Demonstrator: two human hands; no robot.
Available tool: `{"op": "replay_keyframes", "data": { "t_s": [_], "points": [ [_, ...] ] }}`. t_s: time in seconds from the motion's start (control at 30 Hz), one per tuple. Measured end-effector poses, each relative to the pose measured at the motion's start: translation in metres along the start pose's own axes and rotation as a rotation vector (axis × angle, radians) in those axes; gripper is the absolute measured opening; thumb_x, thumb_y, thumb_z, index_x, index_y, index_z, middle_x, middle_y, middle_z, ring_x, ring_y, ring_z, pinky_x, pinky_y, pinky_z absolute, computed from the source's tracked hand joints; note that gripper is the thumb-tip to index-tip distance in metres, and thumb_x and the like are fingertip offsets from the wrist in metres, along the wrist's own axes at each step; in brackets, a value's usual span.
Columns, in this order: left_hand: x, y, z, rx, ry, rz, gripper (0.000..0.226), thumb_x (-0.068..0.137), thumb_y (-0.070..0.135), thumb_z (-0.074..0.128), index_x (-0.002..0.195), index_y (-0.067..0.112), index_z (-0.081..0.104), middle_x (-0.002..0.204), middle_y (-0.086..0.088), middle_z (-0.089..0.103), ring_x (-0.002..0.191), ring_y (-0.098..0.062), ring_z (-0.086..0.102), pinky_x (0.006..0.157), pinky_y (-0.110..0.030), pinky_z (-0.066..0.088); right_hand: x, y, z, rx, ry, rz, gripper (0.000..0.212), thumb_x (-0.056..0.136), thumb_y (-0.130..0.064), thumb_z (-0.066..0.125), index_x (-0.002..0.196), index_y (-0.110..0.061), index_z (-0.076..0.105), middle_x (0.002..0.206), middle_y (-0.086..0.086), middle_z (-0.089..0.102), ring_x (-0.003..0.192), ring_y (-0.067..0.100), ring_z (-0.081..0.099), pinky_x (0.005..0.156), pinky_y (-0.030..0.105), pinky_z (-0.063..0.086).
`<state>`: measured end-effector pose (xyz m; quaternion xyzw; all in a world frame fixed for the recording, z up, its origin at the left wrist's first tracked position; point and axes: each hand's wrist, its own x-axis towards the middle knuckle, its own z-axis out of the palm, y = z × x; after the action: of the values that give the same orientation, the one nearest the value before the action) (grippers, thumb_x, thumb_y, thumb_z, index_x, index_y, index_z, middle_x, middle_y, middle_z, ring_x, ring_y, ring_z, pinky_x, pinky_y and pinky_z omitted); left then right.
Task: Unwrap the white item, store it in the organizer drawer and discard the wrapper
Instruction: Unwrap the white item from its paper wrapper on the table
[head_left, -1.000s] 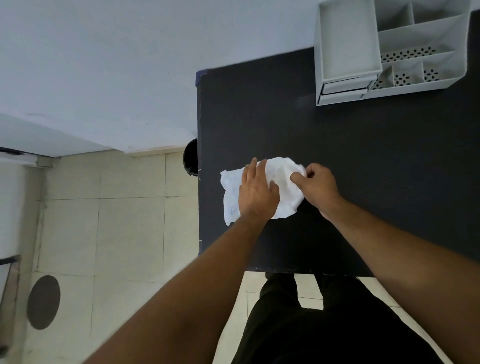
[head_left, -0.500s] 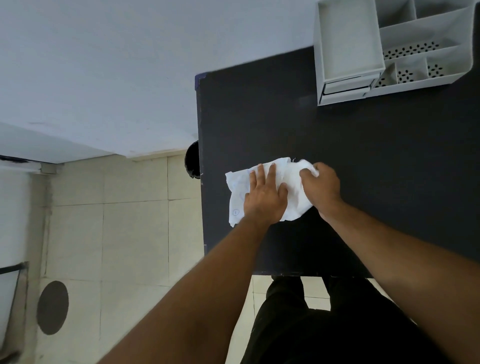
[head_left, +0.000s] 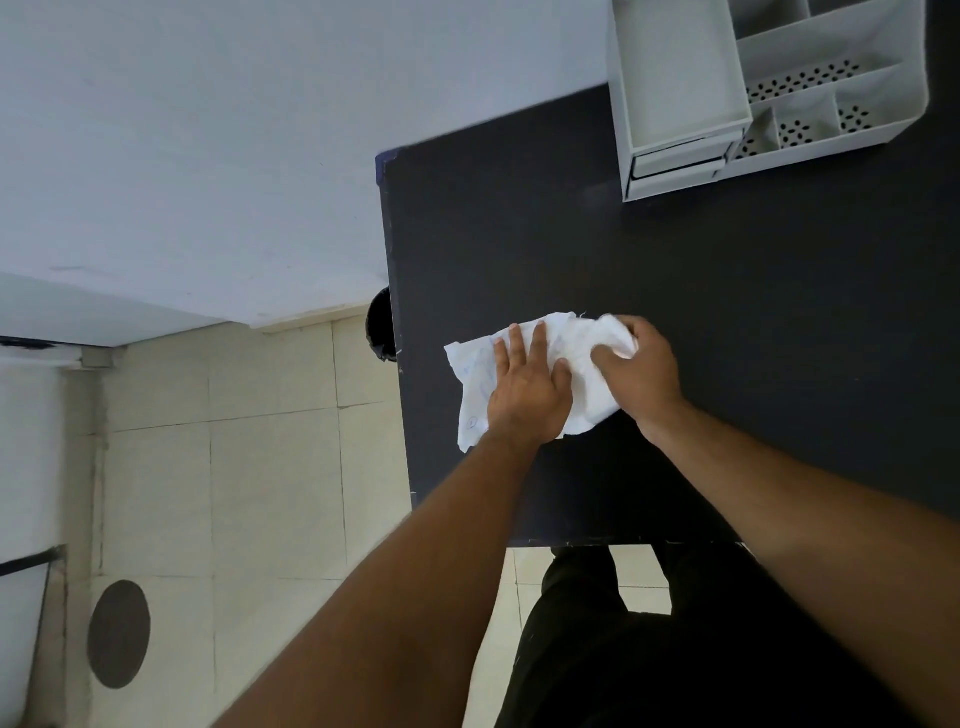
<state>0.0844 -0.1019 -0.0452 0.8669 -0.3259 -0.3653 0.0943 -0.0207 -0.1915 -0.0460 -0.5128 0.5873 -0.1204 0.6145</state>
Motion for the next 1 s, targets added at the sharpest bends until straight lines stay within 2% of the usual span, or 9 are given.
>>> {"op": "replay_keyframes", "data": {
  "t_s": [0.13,0.2,0.3,0.4,0.47,0.53,0.63,0.77,1.0],
  "points": [
    [-0.003,0.000,0.000,-0.053,0.093,0.015,0.066,0.107,0.041,0.037,0.163,0.028,0.004,0.172,-0.006,0.000,0.158,-0.027,-0.006,0.120,-0.052,0.023,-0.001,0.009,-0.011,0.184,-0.198,0.169,0.061,0.078,-0.008,0.082,0.131,-0.020,0.054,0.121,-0.002,0.065,0.108,0.016,0.066,0.091,0.037,0.057],
    [-0.006,-0.003,0.003,-0.003,0.171,0.043,0.067,0.105,0.042,0.039,0.162,0.028,0.008,0.172,-0.004,0.005,0.158,-0.025,0.000,0.117,-0.055,0.030,-0.001,0.011,-0.016,0.115,-0.224,0.179,0.052,0.079,-0.006,0.081,0.124,-0.017,0.058,0.118,0.002,0.068,0.107,0.022,0.068,0.092,0.043,0.058],
    [-0.017,-0.010,0.011,0.030,0.232,0.072,0.064,0.104,0.045,0.040,0.160,0.023,0.019,0.171,-0.003,0.015,0.158,-0.024,0.009,0.120,-0.057,0.030,-0.003,0.006,-0.016,0.132,-0.117,0.154,0.028,0.084,-0.002,0.074,0.106,-0.018,0.066,0.106,0.004,0.072,0.099,0.021,0.071,0.082,0.036,0.059],
    [-0.029,-0.014,0.018,-0.017,0.222,0.045,0.057,0.105,0.045,0.040,0.156,0.022,0.031,0.169,-0.001,0.021,0.157,-0.021,0.013,0.121,-0.056,0.029,-0.004,-0.001,-0.014,0.256,-0.109,0.200,0.028,0.087,-0.004,0.073,0.096,-0.029,0.064,0.106,0.002,0.072,0.097,0.020,0.070,0.082,0.039,0.060],
    [-0.033,-0.015,0.020,-0.019,0.208,0.019,0.055,0.106,0.046,0.039,0.156,0.023,0.033,0.170,0.000,0.020,0.157,-0.020,0.012,0.122,-0.054,0.028,-0.005,-0.005,-0.015,0.290,-0.234,0.262,0.031,0.088,-0.007,0.074,0.107,-0.030,0.063,0.109,0.000,0.071,0.100,0.021,0.070,0.081,0.044,0.062],
    [-0.033,-0.016,0.019,0.010,0.186,0.011,0.056,0.107,0.047,0.037,0.157,0.024,0.031,0.170,0.001,0.016,0.158,-0.020,0.009,0.122,-0.052,0.027,-0.007,-0.007,-0.015,0.280,-0.345,0.295,0.048,0.086,-0.004,0.076,0.122,-0.031,0.059,0.114,-0.003,0.068,0.103,0.020,0.068,0.081,0.047,0.062],
    [-0.031,-0.017,0.018,0.013,0.162,0.009,0.057,0.107,0.045,0.037,0.159,0.023,0.027,0.171,-0.002,0.013,0.158,-0.022,0.009,0.121,-0.051,0.028,-0.009,-0.001,-0.012,0.218,-0.305,0.256,0.066,0.083,0.006,0.072,0.136,-0.026,0.052,0.119,-0.002,0.064,0.109,0.022,0.065,0.080,0.046,0.063],
    [-0.028,-0.015,0.018,0.017,0.157,-0.017,0.058,0.108,0.044,0.034,0.161,0.025,0.021,0.171,-0.004,0.012,0.158,-0.024,0.008,0.120,-0.050,0.029,-0.011,0.006,-0.012,0.172,-0.155,0.205,0.066,0.081,0.006,0.068,0.138,-0.021,0.049,0.118,-0.001,0.063,0.107,0.020,0.064,0.086,0.045,0.061],
    [-0.029,-0.015,0.019,0.036,0.129,-0.023,0.059,0.108,0.042,0.033,0.162,0.026,0.014,0.171,-0.007,0.006,0.158,-0.027,0.003,0.119,-0.052,0.028,-0.015,0.006,-0.017,0.206,-0.294,0.252,0.065,0.083,0.008,0.070,0.134,-0.029,0.050,0.122,-0.003,0.063,0.107,0.018,0.065,0.069,0.038,0.063]
  ]
}}
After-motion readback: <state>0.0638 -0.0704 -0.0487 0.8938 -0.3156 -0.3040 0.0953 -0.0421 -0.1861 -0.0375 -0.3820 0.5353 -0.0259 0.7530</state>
